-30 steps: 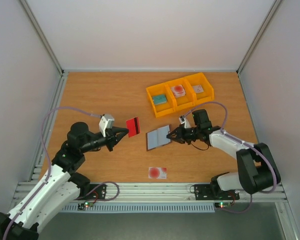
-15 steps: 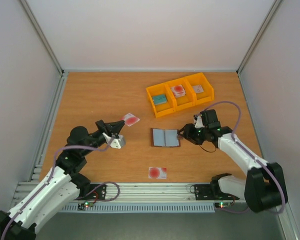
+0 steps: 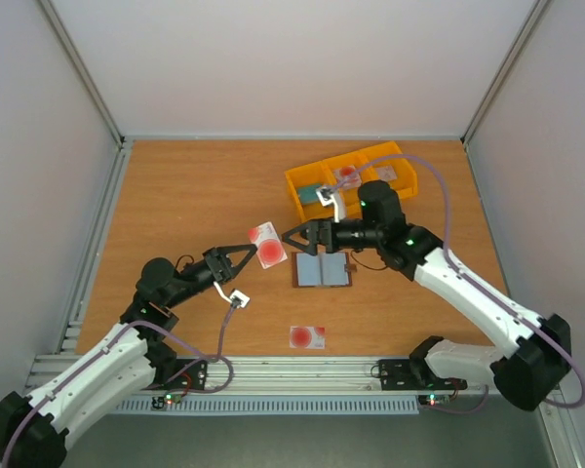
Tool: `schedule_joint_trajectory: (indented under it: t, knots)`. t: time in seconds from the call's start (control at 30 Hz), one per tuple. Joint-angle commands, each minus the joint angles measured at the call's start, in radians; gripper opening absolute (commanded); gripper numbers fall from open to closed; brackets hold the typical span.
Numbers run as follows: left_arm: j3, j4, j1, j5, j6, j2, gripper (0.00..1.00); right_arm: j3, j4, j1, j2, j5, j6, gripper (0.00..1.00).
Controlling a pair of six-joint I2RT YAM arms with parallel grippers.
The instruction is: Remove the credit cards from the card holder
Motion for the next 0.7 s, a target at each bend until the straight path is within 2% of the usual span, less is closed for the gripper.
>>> schedule_joint_trajectory:
  t: [0.0,0.1,0.17,0.2,0.37,0.5,0.53,0.57,0.63,0.67]
  knots:
    - [-0.014,0.112,-0.022,0.061,0.095,-0.01,0.0,0.046,0.151,0.049,0.09,-0.093,0.04,0.92]
    - [-0.012,0.094,-0.029,0.063,0.102,-0.018,0.0,0.078,0.17,0.078,0.135,-0.16,0.033,0.83]
    - [-0.008,0.093,-0.034,0.059,0.103,-0.013,0.0,0.097,0.154,0.095,0.164,-0.204,0.022,0.73]
    - [-0.006,0.091,-0.037,0.054,0.103,-0.01,0.0,0.095,0.158,0.098,0.169,-0.222,0.024,0.65]
    - [-0.002,0.066,-0.043,0.042,0.098,-0.011,0.0,0.08,0.148,0.099,0.146,-0.249,0.0,0.02]
    - [0.0,0.06,-0.047,0.036,0.075,-0.014,0.0,0.115,0.021,0.097,0.11,-0.237,-0.087,0.01]
    - [0.001,0.042,-0.046,0.034,0.056,-0.025,0.0,0.131,-0.038,0.095,0.099,-0.217,-0.151,0.01]
    - [0.003,0.004,-0.047,0.03,0.045,-0.038,0.05,0.153,-0.11,0.094,0.088,-0.194,-0.223,0.01]
    - [0.01,-0.092,-0.047,0.02,-0.021,-0.083,0.56,0.209,-0.278,0.091,0.075,-0.118,-0.346,0.01]
    - [0.034,-0.175,-0.049,0.005,-0.131,-0.114,0.67,0.244,-0.413,0.093,0.076,-0.076,-0.419,0.01]
